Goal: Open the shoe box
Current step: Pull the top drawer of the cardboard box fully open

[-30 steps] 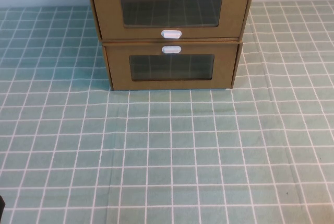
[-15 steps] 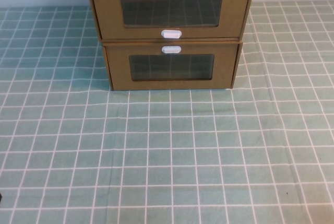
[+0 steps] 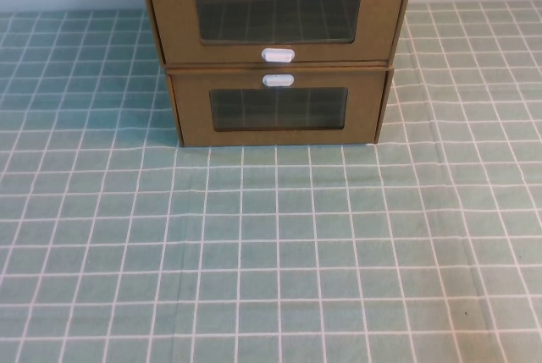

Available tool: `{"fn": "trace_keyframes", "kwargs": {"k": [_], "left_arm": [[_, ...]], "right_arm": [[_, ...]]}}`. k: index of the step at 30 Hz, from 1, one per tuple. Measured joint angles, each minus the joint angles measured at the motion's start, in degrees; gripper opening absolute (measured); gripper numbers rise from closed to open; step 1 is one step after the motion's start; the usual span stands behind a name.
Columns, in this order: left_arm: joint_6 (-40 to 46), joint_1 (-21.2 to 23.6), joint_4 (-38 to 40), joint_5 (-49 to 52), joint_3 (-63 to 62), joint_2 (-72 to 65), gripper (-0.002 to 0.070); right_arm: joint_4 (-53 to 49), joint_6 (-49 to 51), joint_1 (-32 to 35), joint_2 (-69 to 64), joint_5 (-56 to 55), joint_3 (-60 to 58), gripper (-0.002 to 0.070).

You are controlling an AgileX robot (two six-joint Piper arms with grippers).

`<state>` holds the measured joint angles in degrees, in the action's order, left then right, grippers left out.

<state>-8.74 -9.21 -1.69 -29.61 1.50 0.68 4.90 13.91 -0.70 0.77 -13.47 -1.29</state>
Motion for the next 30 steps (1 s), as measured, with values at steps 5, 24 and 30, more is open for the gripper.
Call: {"fn": "trace_keyframes", "kwargs": {"k": [5, 24, 30], "left_arm": [[-0.13, 0.00, 0.22, -8.64, 0.00, 0.00, -0.0003], [-11.49, 0.00, 1.21, 9.09, -32.30, -10.99, -0.0003], [-17.82, 0.00, 1.29, 39.29, -44.16, -27.30, -0.0003]], "right_arm": [[4.42, 1.19, 0.00, 0.00, -9.89, -0.09, -0.0013], [-30.61, 36.17, 0.00, -12.93, 0.45, 46.86, -0.0013], [-41.17, 48.64, 0.00, -29.66, 5.04, 49.19, -0.0013]]}}
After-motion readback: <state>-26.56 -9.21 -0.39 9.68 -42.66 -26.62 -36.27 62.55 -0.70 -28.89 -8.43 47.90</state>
